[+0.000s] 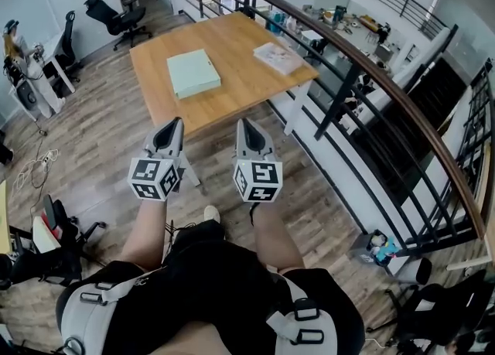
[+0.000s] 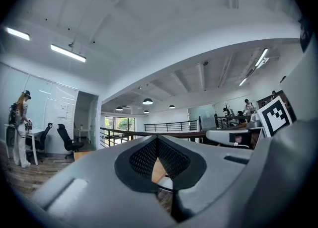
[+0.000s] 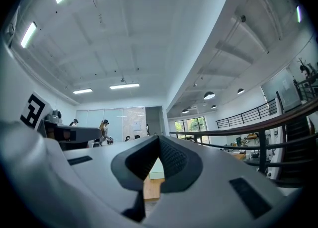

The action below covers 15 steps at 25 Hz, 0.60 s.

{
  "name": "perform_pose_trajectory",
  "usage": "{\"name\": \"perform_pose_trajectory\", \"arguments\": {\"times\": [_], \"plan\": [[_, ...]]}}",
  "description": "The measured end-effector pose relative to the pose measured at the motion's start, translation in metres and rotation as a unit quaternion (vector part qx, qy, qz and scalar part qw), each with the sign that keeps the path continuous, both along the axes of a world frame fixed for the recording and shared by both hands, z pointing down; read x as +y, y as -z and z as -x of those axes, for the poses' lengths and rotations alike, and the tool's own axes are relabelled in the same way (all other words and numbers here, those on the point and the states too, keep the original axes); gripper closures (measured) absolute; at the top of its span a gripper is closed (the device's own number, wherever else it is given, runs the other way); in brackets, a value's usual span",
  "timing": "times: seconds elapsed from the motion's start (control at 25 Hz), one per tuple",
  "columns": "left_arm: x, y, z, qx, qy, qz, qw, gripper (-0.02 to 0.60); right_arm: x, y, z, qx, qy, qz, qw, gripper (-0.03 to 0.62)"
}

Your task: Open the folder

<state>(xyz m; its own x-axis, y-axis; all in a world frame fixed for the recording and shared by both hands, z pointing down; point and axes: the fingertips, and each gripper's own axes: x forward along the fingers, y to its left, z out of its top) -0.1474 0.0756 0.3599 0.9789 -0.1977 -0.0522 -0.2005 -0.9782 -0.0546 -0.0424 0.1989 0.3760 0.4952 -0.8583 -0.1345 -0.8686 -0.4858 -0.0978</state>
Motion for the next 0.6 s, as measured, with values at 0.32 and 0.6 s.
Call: {"name": "perform_pose_trajectory", "arguments": {"times": [0.32, 0.6], "plan": [[-0.02, -0.014, -0.05, -0.006, -0.003, 0.006, 1.0, 0.58, -0.014, -0.008, -0.045, 0.002, -0.003, 0.006, 1.0, 0.588], [-0.068, -0.03, -0.119, -0.005, -0.011, 0.019, 0.9998, 0.58, -0.062, -0.016, -0.11, -0.001, -0.002, 0.011, 1.0, 0.588]]}}
